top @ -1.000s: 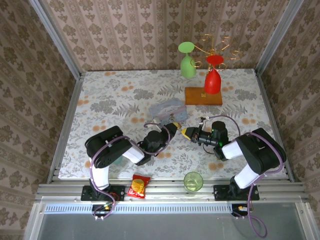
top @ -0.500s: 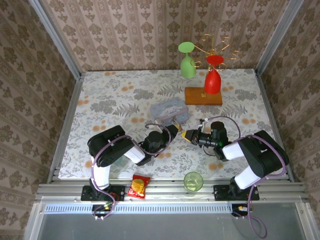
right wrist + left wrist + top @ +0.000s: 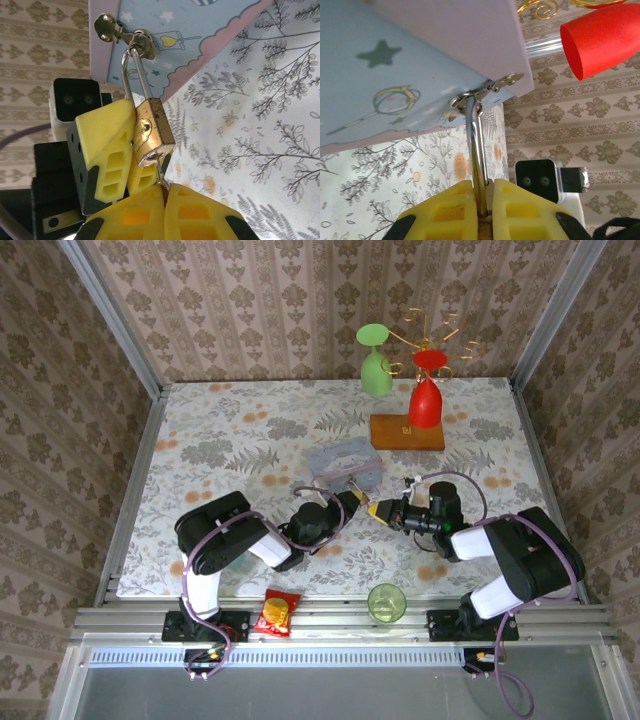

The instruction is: Unlock a padlock with a key

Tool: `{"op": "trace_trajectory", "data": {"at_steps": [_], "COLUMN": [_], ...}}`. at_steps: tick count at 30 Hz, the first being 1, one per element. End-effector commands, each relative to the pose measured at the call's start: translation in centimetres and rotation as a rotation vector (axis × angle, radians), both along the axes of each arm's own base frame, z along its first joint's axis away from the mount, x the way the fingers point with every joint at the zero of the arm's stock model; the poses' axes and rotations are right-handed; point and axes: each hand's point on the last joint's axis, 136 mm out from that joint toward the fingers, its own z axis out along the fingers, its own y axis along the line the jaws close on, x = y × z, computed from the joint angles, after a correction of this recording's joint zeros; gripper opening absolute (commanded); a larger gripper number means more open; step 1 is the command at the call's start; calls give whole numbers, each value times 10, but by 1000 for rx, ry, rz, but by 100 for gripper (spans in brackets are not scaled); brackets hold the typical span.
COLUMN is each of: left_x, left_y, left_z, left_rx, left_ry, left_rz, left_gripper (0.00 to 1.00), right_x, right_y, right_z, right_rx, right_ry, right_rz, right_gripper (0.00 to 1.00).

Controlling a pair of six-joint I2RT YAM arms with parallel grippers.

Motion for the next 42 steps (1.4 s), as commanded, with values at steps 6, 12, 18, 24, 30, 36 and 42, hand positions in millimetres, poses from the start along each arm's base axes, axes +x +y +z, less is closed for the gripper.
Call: {"op": "trace_trajectory", "data": {"at_steps": [6, 12, 18, 24, 30, 36, 42], "left_x": [-37, -38, -45, -40, -30, -29, -28], "left_y": [-38, -36, -41, -37, -26, -22, -24], "left_z": [43, 48, 42, 33, 24, 12, 2], "left_rx": [-107, -115, -112, -91, -58, -23, -14], "left_ry": [-55, -60, -38, -34, -38, -40, -19], "left_rz": [-214, -212, -225, -201, -160, -153, -154], "left_gripper": [0, 0, 0, 0, 0, 0, 0], "right_x": [15, 26, 40, 30, 10, -2, -10], "right_y": [8, 0, -6, 2, -11, -21, -26], "right_z": [41, 28, 46, 44, 36, 20, 9], "right_rx": [159, 138, 125, -59, -181, -232, -270], "right_ry": [-89, -43, -140, -173, -157, -86, -56], "right_rz": [80, 58, -32, -29, -20, -54, -56], "right_gripper": [0, 0, 0, 29, 44, 43, 17]}}
